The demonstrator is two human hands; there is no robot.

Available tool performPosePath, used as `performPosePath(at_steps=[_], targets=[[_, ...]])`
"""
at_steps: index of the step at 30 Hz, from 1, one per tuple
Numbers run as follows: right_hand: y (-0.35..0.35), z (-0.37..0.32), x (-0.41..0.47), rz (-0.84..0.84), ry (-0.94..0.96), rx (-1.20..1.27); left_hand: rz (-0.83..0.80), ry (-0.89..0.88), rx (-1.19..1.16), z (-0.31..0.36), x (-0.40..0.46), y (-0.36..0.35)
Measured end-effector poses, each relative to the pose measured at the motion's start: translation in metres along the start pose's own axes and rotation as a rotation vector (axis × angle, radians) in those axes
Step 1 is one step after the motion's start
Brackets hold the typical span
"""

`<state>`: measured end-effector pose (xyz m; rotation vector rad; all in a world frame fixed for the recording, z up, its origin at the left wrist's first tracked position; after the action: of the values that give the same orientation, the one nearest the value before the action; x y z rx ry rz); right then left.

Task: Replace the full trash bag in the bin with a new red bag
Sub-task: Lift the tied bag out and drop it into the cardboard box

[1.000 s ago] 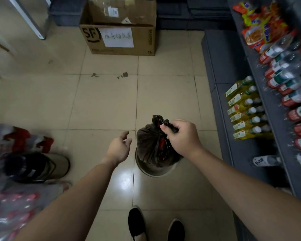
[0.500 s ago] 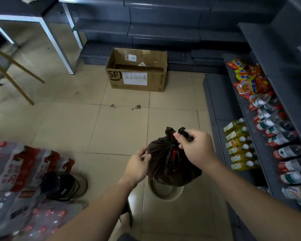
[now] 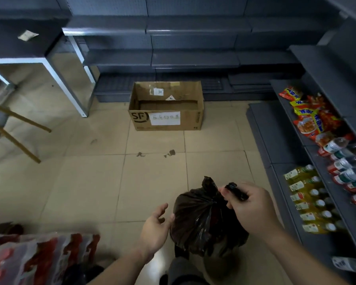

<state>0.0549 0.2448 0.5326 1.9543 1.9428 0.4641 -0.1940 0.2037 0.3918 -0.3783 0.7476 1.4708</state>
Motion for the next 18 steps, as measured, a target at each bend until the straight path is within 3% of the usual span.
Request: performPosePath(at_steps=[7, 18], targets=[[-0.040, -0.014, 0.147, -0.025, 0.070, 0.039, 0.011, 0.004, 0.035, 0.063, 0.122, 0.052], [-0.097, -0.037, 0.420, -0.113, 0.045, 0.024, -0.012, -0.052, -0.060, 0.264, 0.340, 0.119]])
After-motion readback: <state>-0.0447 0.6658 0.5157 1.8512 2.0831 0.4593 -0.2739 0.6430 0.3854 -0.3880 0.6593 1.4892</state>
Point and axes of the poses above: each hand's wrist, its own x-axis towards the middle knuckle, its own y-axis out of the back of the hand, z = x × y, the point moved 2 cm from there along x, towards the middle knuckle, and after that the axes turned 4 degrees about y, right-handed, at the moved point
